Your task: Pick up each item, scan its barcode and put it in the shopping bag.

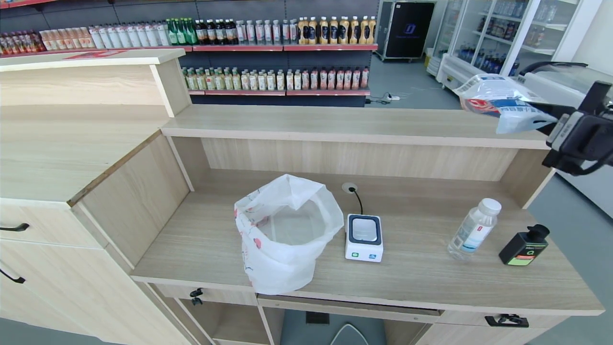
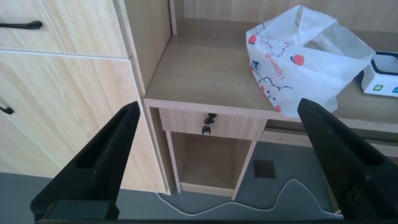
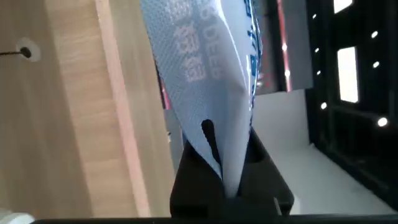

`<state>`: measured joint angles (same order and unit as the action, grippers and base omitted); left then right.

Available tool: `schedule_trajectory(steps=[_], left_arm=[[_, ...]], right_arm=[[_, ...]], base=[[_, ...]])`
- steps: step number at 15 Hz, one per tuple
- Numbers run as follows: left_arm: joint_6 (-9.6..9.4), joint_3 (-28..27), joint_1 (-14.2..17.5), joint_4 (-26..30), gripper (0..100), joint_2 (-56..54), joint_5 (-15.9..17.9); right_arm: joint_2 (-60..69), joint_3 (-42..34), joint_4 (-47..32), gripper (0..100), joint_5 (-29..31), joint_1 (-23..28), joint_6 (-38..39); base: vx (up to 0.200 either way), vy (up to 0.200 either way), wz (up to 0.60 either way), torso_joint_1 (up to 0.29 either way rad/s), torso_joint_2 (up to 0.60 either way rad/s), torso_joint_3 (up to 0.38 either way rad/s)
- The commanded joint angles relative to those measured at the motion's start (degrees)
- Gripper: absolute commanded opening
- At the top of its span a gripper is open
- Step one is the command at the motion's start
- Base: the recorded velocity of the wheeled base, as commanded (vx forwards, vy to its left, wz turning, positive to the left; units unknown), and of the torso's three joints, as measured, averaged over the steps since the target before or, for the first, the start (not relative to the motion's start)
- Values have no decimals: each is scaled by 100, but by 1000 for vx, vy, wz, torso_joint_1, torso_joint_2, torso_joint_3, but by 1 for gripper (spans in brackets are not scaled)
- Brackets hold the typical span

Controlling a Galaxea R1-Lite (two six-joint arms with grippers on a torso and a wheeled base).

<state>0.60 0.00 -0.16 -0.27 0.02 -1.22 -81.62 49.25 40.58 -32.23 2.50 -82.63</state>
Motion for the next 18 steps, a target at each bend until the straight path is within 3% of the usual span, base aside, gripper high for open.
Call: schedule_trajectory(steps=[1, 3, 6, 7, 12, 18], left_arm=[[2, 0, -2, 0, 100, -2, -1], [2, 0, -2, -8, 100, -2, -1], [2, 0, -2, -8, 100, -2, -1], [2, 0, -2, -8, 100, -2, -1], [2, 0, -2, 0, 100, -2, -1], [2, 0, -2, 0, 100, -2, -1]], right_arm=[[410, -328, 363, 0, -363, -74, -500], [445, -390, 635, 0, -1127, -338, -1801], [682, -900, 952, 0, -1602, -725, -2891], [832, -1304, 1690, 0, -1795, -892, -3014], [1570, -2121, 4291, 0, -1866, -1032, -1660], [1649, -2939, 4458, 0, -2094, -1225, -2038]], base=[[0, 0, 0, 0, 0, 0], [0, 0, 0, 0, 0, 0], [0, 0, 0, 0, 0, 0], [0, 0, 0, 0, 0, 0], [0, 0, 0, 0, 0, 0], [0, 0, 0, 0, 0, 0]])
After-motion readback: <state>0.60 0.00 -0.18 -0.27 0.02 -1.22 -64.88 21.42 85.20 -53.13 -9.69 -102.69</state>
